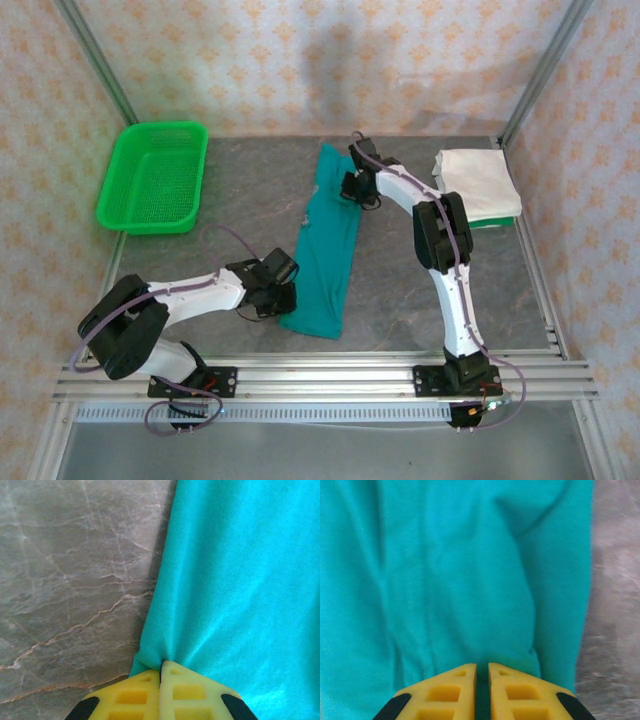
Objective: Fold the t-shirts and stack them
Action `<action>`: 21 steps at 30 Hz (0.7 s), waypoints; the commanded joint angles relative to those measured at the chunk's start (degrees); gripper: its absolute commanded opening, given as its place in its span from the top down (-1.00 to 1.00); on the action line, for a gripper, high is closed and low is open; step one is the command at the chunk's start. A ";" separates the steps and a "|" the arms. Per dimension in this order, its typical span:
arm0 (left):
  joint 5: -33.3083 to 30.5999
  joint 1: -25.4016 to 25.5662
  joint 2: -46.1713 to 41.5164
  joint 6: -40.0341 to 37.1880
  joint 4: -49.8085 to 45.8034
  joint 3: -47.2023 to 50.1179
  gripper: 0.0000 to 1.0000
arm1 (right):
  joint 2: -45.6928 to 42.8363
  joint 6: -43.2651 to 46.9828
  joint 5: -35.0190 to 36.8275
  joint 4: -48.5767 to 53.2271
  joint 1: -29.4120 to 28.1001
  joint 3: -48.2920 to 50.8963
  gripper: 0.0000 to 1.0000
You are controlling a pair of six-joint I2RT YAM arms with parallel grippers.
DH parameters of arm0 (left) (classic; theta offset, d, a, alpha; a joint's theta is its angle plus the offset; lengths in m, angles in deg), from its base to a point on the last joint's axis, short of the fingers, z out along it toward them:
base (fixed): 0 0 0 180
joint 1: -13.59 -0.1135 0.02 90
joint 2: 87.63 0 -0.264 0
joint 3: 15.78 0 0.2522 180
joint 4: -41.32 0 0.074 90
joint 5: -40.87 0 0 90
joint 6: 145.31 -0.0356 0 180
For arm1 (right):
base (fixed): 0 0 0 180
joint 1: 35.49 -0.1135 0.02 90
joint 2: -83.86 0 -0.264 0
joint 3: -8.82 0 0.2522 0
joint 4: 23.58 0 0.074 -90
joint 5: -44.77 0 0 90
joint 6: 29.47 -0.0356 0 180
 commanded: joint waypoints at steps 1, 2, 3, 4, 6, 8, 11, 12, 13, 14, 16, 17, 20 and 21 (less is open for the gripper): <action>-2.71 0.49 -0.80 0.32 -2.35 1.37 0.88 | 0.86 -2.04 1.82 0.51 0.81 1.83 0.67; -2.76 0.49 -0.68 0.29 -2.36 1.29 0.88 | 1.35 -1.91 1.64 0.66 0.92 1.74 0.64; -2.75 0.50 -0.62 0.21 -2.35 1.28 0.88 | 1.78 -1.40 1.48 0.91 0.86 1.44 0.62; -2.67 0.49 -0.48 0.20 -2.35 1.20 0.88 | 2.31 -0.80 1.05 1.18 0.82 0.83 0.59; -2.68 0.49 -0.28 0.20 -2.35 1.11 0.88 | 3.23 0.37 0.26 1.85 0.60 -0.54 0.52; -2.67 0.49 -0.07 0.28 -2.18 1.21 0.88 | 5.04 2.51 0.40 4.34 0.08 -3.33 0.44; -2.58 0.51 0.24 0.42 -1.71 1.28 0.88 | 8.19 5.81 3.78 10.23 -1.11 -8.62 0.37; -2.58 0.49 0.35 0.48 -1.56 1.36 0.88 | 9.10 6.53 4.61 11.83 -1.34 -10.11 0.37; -2.58 0.49 0.33 0.67 -1.19 1.44 0.88 | 10.20 7.19 5.66 13.65 -1.70 -11.66 0.37; -2.48 0.49 0.29 0.94 -0.68 1.69 0.88 | 10.94 7.86 6.69 14.92 -1.86 -12.85 0.37; -2.06 0.49 0.03 1.78 0.38 2.28 0.88 | 12.47 9.49 8.86 17.70 -2.30 -15.23 0.38; -1.52 0.49 -0.23 2.25 0.97 2.62 0.88 | 13.33 10.56 9.63 19.13 -2.45 -16.66 0.38; 0.43 0.49 -1.55 3.75 3.27 4.16 0.87 | 14.90 12.57 7.71 20.77 -2.91 -19.85 0.31; 0.82 0.49 -1.85 3.99 3.63 4.43 0.87 | 15.26 12.79 7.35 20.64 -3.04 -20.58 0.29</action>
